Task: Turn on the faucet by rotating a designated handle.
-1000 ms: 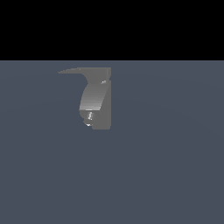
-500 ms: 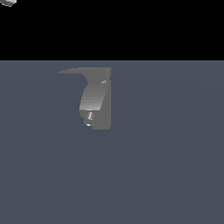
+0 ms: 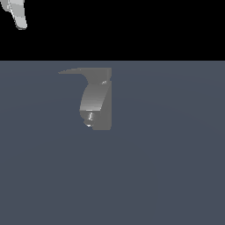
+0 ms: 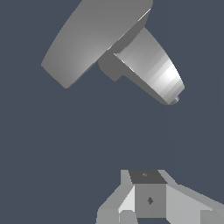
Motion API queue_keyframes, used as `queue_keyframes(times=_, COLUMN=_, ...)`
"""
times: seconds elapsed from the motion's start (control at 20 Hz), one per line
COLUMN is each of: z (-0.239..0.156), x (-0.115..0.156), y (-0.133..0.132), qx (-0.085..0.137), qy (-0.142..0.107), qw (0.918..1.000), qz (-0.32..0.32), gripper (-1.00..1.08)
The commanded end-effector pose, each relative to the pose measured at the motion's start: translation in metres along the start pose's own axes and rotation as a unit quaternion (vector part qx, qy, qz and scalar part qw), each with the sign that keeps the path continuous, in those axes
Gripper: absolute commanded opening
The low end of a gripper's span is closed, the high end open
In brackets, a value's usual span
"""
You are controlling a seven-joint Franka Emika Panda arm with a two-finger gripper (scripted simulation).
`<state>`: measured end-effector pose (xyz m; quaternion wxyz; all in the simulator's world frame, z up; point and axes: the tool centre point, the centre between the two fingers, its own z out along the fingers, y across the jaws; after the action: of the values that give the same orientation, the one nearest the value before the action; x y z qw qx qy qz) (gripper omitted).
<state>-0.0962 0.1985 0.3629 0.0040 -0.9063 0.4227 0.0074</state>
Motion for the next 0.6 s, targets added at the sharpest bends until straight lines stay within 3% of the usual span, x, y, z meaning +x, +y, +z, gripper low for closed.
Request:
queue_keyframes(times=0.0, z=0.006, x=0.005, y=-0.012, qx=0.001, qy=0.000, qw=0.9997, qz=0.024, gripper=-1.00)
queue_keyframes(times=0.55, z=0.035, x=0.036, y=-0.060, qx=0.002, qy=0.002, qw=0.9914, qz=0.131, gripper=-1.00)
